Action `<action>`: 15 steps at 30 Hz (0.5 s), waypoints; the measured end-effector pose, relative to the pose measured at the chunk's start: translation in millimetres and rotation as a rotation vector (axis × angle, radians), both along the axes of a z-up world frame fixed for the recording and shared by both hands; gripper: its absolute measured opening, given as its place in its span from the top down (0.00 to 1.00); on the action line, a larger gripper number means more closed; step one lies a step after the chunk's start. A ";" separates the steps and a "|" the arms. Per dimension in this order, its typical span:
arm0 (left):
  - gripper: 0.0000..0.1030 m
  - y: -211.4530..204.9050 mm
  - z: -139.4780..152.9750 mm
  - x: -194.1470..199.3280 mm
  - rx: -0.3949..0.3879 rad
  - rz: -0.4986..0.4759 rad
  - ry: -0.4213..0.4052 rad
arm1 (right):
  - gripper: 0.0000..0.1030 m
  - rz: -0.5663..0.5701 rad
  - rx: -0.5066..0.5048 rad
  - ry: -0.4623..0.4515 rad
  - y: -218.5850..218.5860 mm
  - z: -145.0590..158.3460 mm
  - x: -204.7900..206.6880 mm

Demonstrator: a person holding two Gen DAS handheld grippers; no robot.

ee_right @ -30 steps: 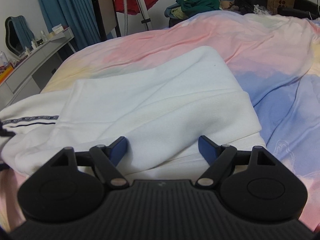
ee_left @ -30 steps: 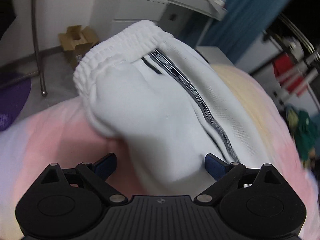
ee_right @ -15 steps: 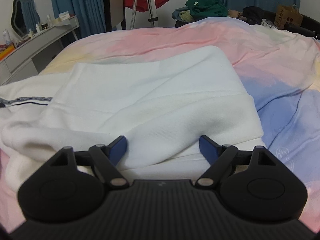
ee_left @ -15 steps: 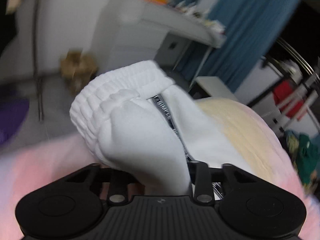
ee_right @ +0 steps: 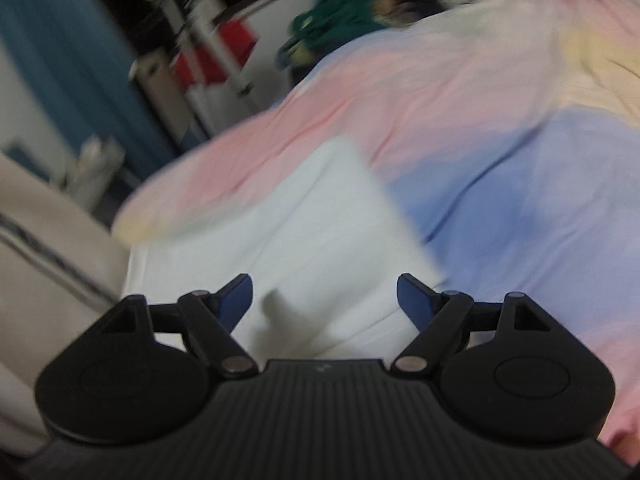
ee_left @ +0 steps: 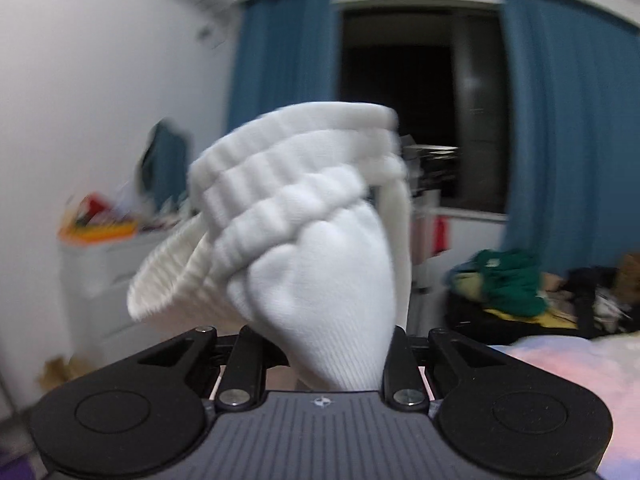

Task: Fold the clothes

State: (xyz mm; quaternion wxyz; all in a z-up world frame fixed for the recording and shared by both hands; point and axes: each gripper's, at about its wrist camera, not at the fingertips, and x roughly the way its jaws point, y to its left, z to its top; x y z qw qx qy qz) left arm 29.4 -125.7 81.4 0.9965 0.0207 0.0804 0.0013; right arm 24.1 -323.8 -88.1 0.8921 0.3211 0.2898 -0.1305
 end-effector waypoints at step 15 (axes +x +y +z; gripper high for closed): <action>0.75 -203.0 -171.5 -29.3 0.402 -0.273 0.227 | 0.19 -0.183 0.327 -0.132 -107.2 -20.7 -50.5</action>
